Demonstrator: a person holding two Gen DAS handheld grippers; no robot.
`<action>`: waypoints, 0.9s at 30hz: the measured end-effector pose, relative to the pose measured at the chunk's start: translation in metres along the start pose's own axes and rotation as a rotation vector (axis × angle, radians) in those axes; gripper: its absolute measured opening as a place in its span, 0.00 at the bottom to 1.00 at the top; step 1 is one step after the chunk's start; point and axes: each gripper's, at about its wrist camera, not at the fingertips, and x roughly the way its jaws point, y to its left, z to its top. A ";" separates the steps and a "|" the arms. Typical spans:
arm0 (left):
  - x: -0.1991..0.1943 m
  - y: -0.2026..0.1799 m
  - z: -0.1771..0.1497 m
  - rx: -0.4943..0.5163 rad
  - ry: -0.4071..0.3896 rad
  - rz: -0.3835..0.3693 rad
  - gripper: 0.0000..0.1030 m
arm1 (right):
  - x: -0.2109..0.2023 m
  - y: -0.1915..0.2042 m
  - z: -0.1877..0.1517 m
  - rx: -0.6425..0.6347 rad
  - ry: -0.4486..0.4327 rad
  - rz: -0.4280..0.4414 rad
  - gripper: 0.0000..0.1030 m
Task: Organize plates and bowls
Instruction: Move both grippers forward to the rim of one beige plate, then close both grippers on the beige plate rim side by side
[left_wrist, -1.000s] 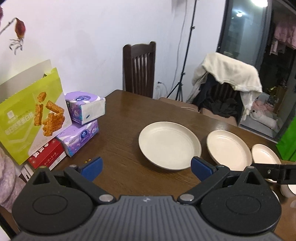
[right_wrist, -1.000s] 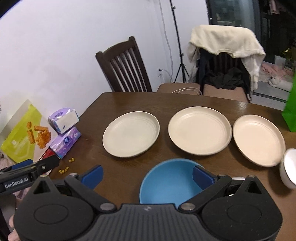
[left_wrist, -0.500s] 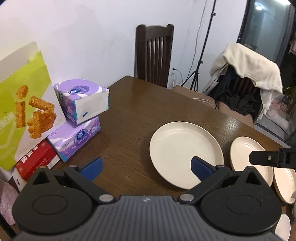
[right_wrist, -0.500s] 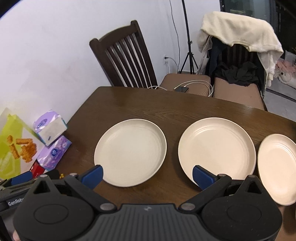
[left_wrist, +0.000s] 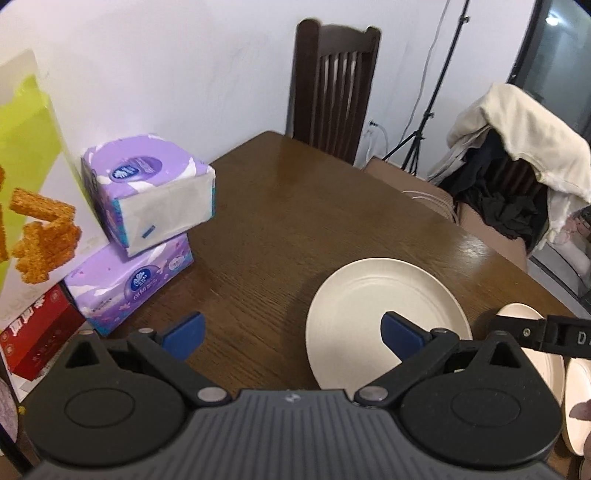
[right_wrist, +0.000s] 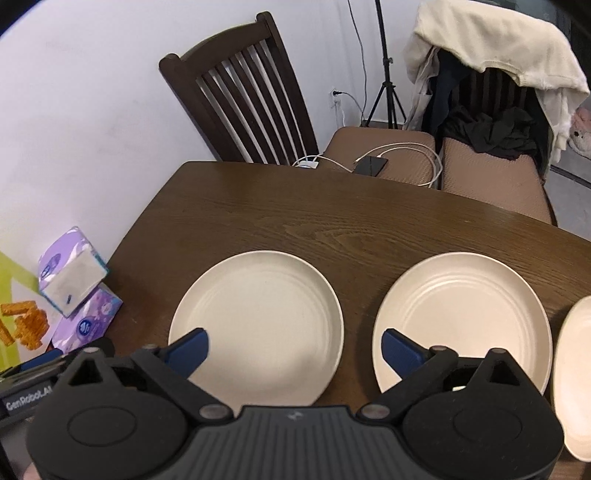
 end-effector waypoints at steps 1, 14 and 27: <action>0.006 0.000 0.001 -0.007 0.007 0.008 1.00 | 0.004 -0.001 0.002 -0.001 0.005 0.001 0.92; 0.077 0.007 -0.006 -0.040 0.160 0.024 0.68 | 0.060 -0.010 0.004 -0.019 0.071 -0.018 0.50; 0.108 0.009 -0.011 -0.074 0.225 -0.015 0.50 | 0.085 -0.024 0.002 -0.003 0.091 -0.062 0.27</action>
